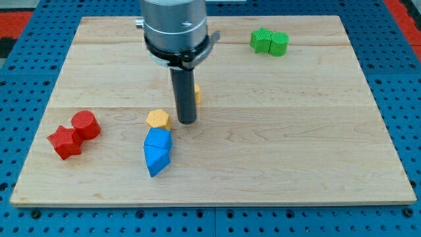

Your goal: Push the yellow heart towards the yellow hexagon

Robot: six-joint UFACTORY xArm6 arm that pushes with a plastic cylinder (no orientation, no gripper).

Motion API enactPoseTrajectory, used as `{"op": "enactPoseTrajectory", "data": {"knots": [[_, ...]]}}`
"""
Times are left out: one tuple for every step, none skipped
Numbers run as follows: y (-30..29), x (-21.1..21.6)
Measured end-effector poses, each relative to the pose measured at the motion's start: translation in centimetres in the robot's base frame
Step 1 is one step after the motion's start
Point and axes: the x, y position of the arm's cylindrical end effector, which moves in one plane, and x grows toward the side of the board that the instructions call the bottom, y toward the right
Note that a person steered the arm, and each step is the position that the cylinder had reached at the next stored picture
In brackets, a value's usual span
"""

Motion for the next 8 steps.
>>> {"op": "enactPoseTrajectory", "data": {"knots": [[-1.1,0.4],[-5.0,0.5],[-8.1,0.6],[-8.3,1.0],[-9.7,1.4],[-6.2,0.2],[-3.9,-0.3],[-3.9,-0.3]]}}
